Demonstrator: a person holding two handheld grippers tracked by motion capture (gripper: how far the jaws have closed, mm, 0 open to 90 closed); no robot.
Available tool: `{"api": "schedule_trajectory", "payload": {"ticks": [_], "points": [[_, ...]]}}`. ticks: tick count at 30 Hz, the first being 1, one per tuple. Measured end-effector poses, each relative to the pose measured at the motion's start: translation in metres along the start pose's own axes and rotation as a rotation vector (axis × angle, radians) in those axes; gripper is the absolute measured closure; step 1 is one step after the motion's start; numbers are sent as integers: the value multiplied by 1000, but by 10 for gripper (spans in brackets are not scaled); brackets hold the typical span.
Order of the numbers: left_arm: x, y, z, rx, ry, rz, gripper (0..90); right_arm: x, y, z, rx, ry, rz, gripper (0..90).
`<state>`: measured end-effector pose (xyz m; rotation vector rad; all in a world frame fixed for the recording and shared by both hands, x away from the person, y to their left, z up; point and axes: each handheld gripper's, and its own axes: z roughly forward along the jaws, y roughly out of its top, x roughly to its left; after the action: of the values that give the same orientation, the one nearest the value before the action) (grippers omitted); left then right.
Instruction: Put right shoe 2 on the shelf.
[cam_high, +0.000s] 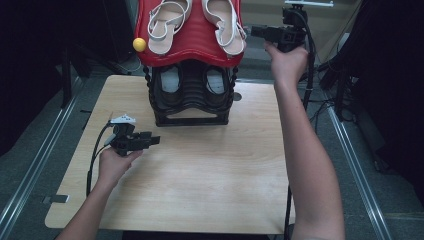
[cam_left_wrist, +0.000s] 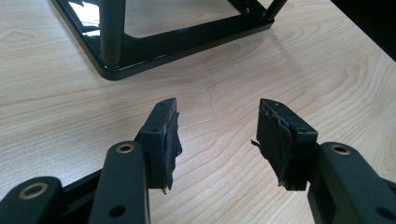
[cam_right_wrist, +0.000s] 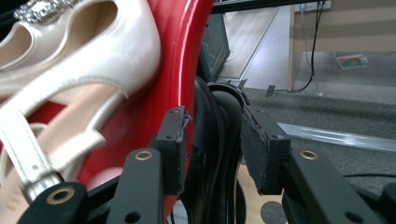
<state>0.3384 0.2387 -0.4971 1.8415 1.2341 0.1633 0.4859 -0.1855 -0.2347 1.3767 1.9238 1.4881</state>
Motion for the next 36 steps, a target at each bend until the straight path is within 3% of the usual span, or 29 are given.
{"api": "schedule_trajectory", "payload": {"ticks": [8, 15, 27, 36], "points": [[1, 0, 0, -16, 1, -7, 492, -8, -20, -2, -1, 24, 12, 603], [1, -1, 1, -25, 49, 9, 496, -11, -38, -1, 6, 25, 6, 601], [3, -2, 3, -17, 59, 8, 490, -12, -66, 2, 29, 70, 11, 610], [4, -2, 4, -18, 55, 6, 486, -13, -82, -4, 37, 52, -8, 609]]}}
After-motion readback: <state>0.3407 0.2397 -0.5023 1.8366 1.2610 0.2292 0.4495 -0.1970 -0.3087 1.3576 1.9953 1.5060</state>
